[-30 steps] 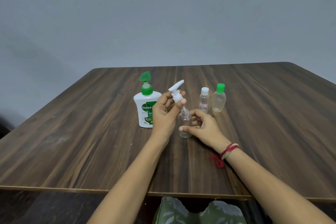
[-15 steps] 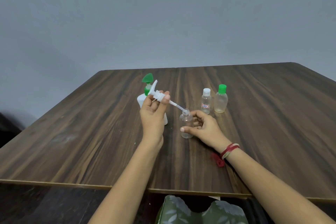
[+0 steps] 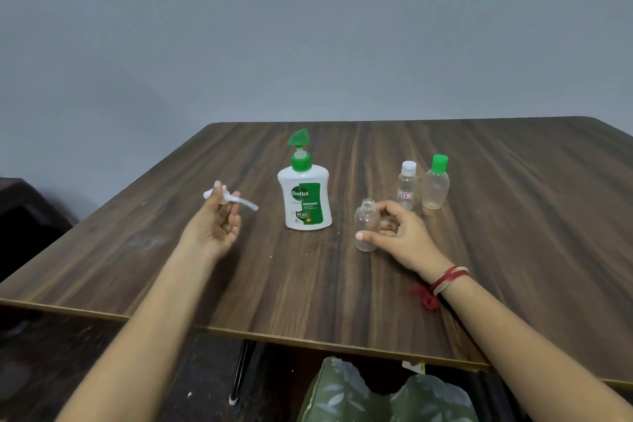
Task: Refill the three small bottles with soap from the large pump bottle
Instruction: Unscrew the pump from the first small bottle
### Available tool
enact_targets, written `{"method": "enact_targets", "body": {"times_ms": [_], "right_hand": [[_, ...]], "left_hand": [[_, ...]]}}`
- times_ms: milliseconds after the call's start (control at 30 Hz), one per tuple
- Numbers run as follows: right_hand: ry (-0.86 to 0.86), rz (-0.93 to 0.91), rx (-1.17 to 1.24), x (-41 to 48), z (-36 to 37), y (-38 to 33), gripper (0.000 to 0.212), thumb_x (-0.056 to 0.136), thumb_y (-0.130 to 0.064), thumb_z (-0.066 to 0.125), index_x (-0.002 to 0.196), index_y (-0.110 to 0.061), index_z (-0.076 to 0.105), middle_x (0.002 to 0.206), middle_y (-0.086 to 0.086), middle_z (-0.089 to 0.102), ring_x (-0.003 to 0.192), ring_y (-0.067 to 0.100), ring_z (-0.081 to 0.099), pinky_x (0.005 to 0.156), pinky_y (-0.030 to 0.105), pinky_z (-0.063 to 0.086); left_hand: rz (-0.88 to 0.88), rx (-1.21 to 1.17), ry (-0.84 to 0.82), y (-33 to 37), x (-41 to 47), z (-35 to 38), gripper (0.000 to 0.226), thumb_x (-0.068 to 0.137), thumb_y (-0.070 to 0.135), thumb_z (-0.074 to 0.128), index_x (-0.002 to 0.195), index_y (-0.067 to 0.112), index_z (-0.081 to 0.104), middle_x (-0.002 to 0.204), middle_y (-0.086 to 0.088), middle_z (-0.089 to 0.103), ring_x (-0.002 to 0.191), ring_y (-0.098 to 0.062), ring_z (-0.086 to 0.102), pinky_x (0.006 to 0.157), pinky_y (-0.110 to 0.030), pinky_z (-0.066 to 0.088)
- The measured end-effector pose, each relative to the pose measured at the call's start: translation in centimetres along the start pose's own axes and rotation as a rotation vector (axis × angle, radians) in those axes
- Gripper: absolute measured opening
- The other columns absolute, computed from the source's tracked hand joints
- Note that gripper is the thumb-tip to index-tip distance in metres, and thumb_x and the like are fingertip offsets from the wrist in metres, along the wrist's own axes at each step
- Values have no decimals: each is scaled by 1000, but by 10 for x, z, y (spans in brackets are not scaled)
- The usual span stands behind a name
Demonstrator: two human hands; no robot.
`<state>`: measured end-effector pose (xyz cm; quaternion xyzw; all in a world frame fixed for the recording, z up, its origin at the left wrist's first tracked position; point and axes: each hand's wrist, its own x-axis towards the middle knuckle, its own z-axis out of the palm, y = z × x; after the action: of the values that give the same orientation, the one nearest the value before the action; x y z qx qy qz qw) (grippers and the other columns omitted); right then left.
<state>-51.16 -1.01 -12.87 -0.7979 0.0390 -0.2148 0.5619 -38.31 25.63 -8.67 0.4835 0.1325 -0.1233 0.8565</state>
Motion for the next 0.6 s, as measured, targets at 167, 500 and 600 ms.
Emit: {"method": "enact_targets", "body": {"times_ms": [167,500,600], "right_hand": [[-25,-5,-8,-1,1,0,35,69,-2,80,93,-18,60,88,-8,61,65,-14,57,64,4,45],[-22,9,-36,-2,-1,1,39,70,-5,80,97,-23,59,86,-11,62,63,-10,61,62,6,47],[-21,29,-7,-2,-1,3,45,69,-5,81,106,-19,58,91,-10,61,66,-7,62,64,9,48]], "left_hand": [[93,723,-58,4,28,-16,13,83,23,72,82,11,69,86,-9,71,62,-12,55,61,-25,45],[356,1257,-112,-10,39,-2,22,68,20,84,84,19,69,83,-1,67,79,-16,61,66,-25,44],[404,1372,-128,-15,44,-4,26,69,21,83,90,21,68,93,0,68,86,-15,61,67,-26,44]]}}
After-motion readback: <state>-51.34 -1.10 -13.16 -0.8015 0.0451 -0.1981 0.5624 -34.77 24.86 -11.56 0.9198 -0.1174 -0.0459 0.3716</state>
